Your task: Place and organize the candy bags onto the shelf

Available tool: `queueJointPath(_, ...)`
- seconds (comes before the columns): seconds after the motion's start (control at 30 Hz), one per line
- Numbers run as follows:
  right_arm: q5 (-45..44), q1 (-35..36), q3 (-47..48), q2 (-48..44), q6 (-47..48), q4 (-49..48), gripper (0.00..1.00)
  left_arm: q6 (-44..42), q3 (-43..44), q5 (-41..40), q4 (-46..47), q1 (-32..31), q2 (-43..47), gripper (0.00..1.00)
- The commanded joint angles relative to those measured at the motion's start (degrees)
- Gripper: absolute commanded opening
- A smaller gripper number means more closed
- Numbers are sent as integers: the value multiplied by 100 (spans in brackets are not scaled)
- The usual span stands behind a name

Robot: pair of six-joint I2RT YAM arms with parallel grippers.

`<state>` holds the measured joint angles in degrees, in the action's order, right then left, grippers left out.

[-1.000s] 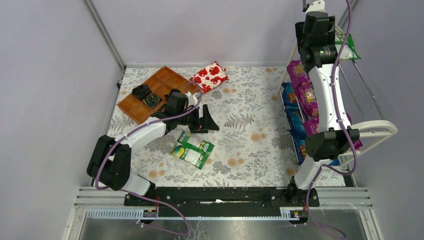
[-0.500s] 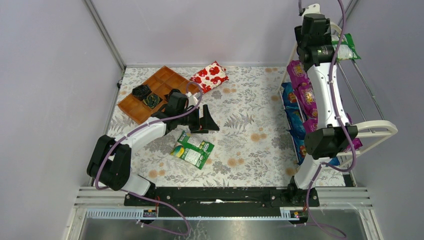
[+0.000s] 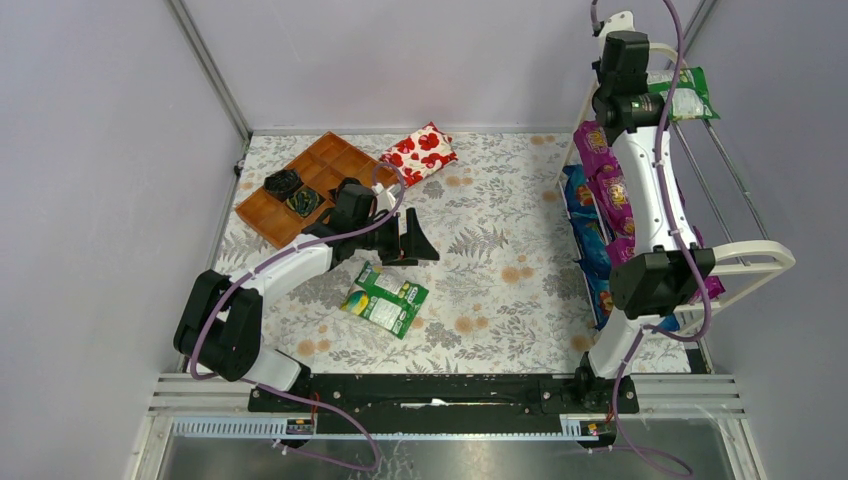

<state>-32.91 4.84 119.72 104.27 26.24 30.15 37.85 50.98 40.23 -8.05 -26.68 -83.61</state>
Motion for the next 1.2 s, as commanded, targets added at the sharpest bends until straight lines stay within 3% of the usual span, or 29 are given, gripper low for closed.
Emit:
queueJointPath(0.0,415,-19,-120,-376,55,-212,21,47,-44,140,334,40,65,85)
queueJointPath(0.2,538,-21,-373,-468,-1,-262,21,81,-68,175,394,40,63,85)
queueJointPath(0.43,880,-14,14,-451,-326,60,17,78,-80,160,388,66,80,85)
queueJointPath(0.83,916,-14,-79,-425,-540,35,20,148,-132,241,508,75,90,85)
queueJointPath(0.9,1020,-14,66,-363,-642,146,27,129,-132,227,490,81,91,85)
queueJointPath(1.0,1046,26,411,-353,-915,441,49,127,-137,261,525,122,87,85)
queueJointPath(1.07,1029,85,574,-500,-1159,621,69,109,-162,283,566,163,112,85)
queueJointPath(1.13,1175,126,518,-805,-1455,771,97,37,-174,244,560,199,166,85)
queueJointPath(1.17,1361,134,395,-1005,-1640,836,99,-4,-176,199,530,224,194,85)
